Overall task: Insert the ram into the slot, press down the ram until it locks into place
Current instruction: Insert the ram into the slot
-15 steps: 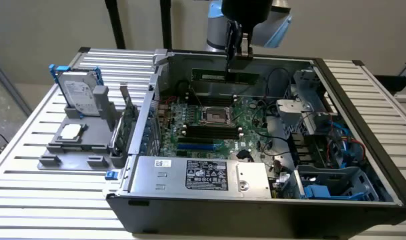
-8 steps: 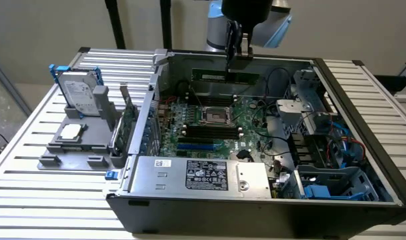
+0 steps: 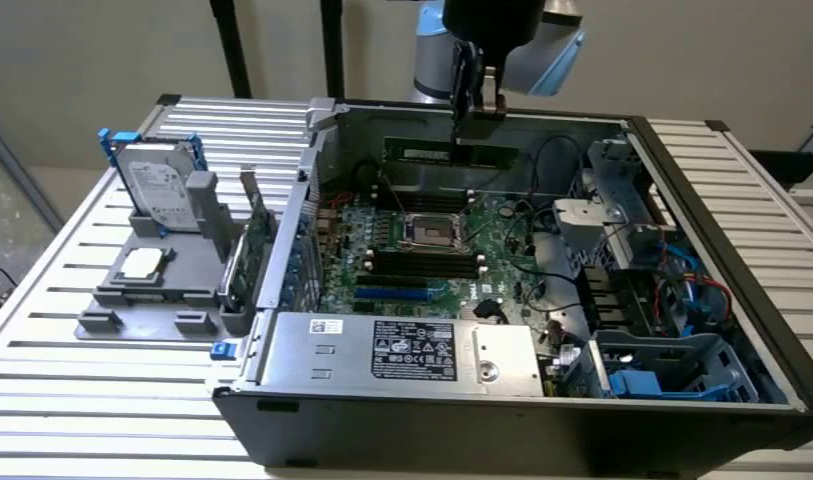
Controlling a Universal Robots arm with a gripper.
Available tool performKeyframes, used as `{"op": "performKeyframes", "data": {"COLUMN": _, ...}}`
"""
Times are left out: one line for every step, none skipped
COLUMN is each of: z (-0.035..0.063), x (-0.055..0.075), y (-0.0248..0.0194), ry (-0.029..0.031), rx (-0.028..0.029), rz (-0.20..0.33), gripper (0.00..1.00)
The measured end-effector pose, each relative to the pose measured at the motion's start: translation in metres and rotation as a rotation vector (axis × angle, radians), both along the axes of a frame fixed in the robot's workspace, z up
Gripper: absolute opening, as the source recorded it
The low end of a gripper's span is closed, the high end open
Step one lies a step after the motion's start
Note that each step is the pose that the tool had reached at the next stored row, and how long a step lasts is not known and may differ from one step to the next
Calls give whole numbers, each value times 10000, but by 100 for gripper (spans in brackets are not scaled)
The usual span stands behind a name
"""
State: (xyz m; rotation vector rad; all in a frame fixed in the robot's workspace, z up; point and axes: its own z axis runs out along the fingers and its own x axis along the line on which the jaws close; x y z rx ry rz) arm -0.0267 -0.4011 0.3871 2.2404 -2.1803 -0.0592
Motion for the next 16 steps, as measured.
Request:
{"op": "performKeyframes", "data": {"z": -5, "x": 0, "y": 0, "ry": 0, "rx": -2, "rz": 0, "gripper": 14}}
{"op": "performKeyframes", "data": {"z": -15, "x": -1, "y": 0, "ry": 0, "rx": -3, "rz": 2, "gripper": 14}}
{"op": "performKeyframes", "data": {"z": -34, "x": -9, "y": 0, "ry": -2, "rx": -3, "rz": 0, "gripper": 14}}
{"op": "performKeyframes", "data": {"z": -54, "x": -29, "y": 2, "ry": -5, "rx": -2, "rz": 0, "gripper": 14}}
{"op": "performKeyframes", "data": {"z": -72, "x": -49, "y": 3, "ry": -8, "rx": -2, "rz": 0, "gripper": 14}}
{"op": "performKeyframes", "data": {"z": -90, "x": -70, "y": 5, "ry": -9, "rx": -2, "rz": 1, "gripper": 14}}
{"op": "performKeyframes", "data": {"z": -108, "x": -93, "y": 7, "ry": -10, "rx": -2, "rz": 5, "gripper": 14}}
{"op": "performKeyframes", "data": {"z": -126, "x": -113, "y": 9, "ry": -12, "rx": -2, "rz": 10, "gripper": 14}}
{"op": "performKeyframes", "data": {"z": -144, "x": -128, "y": 11, "ry": -15, "rx": -1, "rz": 24, "gripper": 14}}
{"op": "performKeyframes", "data": {"z": -162, "x": -138, "y": 13, "ry": -19, "rx": -2, "rz": 50, "gripper": 14}}
{"op": "performKeyframes", "data": {"z": -179, "x": -144, "y": 17, "ry": -24, "rx": -4, "rz": 88, "gripper": 14}}
{"op": "performKeyframes", "data": {"z": -197, "x": -148, "y": 23, "ry": -30, "rx": -4, "rz": 140, "gripper": 14}}
{"op": "performKeyframes", "data": {"z": -216, "x": -150, "y": 29, "ry": -39, "rx": -2, "rz": 203, "gripper": 14}}
{"op": "performKeyframes", "data": {"z": -236, "x": -151, "y": 34, "ry": -55, "rx": -2, "rz": 270, "gripper": 14}}
{"op": "performKeyframes", "data": {"z": -254, "x": -151, "y": 38, "ry": -75, "rx": -2, "rz": 322, "gripper": 14}}
{"op": "performKeyframes", "data": {"z": -271, "x": -151, "y": 39, "ry": -92, "rx": -3, "rz": 357, "gripper": 14}}
